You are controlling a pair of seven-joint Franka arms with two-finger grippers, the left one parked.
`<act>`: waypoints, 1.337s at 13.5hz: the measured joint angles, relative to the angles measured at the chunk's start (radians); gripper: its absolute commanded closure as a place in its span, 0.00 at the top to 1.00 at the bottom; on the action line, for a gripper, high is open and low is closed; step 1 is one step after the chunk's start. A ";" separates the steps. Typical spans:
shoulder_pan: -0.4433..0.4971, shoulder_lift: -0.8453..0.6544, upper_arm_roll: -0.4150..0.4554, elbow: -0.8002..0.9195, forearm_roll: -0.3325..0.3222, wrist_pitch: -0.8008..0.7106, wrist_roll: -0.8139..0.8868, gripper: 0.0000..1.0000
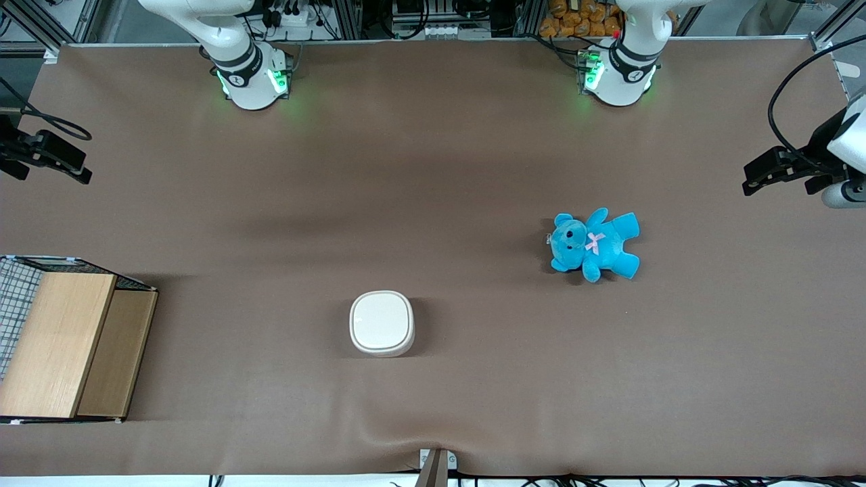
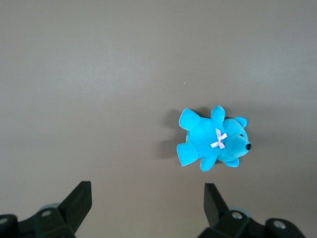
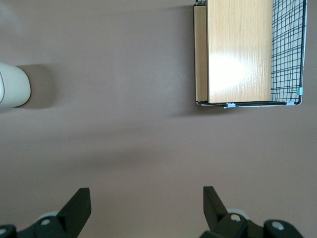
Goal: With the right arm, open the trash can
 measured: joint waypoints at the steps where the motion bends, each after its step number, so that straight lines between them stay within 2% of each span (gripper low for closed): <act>1: 0.000 0.000 0.000 0.000 0.000 0.000 0.000 1.00; 10: 0.000 0.002 0.002 -0.001 0.003 -0.009 0.000 1.00; 14: 0.005 0.011 0.007 -0.005 0.024 -0.017 0.000 1.00; 15: 0.008 0.017 0.010 -0.005 0.026 -0.016 0.000 0.93; 18: 0.026 0.058 0.015 0.001 0.052 -0.007 0.000 0.53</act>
